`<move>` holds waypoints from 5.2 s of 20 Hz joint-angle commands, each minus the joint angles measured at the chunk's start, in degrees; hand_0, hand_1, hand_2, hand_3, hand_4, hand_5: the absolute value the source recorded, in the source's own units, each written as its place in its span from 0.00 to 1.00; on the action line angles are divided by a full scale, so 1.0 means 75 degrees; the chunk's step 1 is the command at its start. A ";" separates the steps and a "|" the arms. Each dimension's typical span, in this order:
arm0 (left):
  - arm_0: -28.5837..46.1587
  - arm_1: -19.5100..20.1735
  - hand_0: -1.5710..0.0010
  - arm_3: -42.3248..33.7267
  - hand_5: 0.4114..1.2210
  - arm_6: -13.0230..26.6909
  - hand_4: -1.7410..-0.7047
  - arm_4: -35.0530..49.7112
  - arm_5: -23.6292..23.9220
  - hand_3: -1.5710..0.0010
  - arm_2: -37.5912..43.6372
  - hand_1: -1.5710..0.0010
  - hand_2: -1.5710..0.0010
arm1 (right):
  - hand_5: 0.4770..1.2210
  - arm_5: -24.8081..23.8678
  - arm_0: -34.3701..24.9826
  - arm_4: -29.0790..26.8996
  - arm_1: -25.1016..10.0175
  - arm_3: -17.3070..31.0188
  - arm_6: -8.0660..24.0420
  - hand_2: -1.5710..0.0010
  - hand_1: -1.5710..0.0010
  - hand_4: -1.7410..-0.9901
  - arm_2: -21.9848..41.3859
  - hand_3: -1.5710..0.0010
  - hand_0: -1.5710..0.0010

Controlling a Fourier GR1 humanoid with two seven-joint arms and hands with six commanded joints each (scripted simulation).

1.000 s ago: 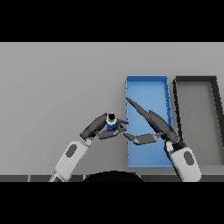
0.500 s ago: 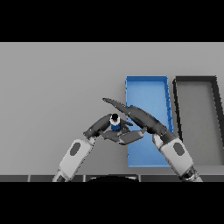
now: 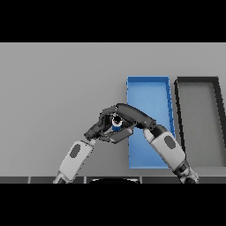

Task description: Pick up the blue pipe and place it into the blue bin.

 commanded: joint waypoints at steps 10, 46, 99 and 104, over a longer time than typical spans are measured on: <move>0.0076 -0.0083 0.00 -0.0041 1.00 -0.0202 0.02 0.0469 -0.0317 0.09 0.0205 0.00 0.00 | 0.84 -0.0499 0.0107 -0.0096 -0.0075 -0.0009 -0.0905 0.05 0.05 0.05 0.0530 0.09 0.05; 0.0055 0.0156 1.00 -0.0018 0.03 0.0832 0.81 -0.0436 -0.0404 1.00 0.0312 1.00 1.00 | 1.00 -0.2706 -0.3304 -0.2961 -0.0890 0.0601 0.0215 0.00 0.00 0.00 -0.1972 0.00 0.00; 0.0464 0.0344 1.00 -0.0303 0.02 0.0743 0.82 -0.0634 -0.0333 1.00 0.0092 1.00 1.00 | 0.25 -0.6335 -0.0839 -0.4812 -0.6831 0.2283 0.0997 0.99 0.99 0.96 0.4767 1.00 0.99; 0.0592 0.0490 1.00 -0.0475 0.02 0.0672 0.83 -0.0575 -0.0392 1.00 0.0122 1.00 1.00 | 0.23 -0.6326 -0.0977 -0.4915 -0.6872 0.2263 0.0943 1.00 1.00 0.96 0.5012 1.00 1.00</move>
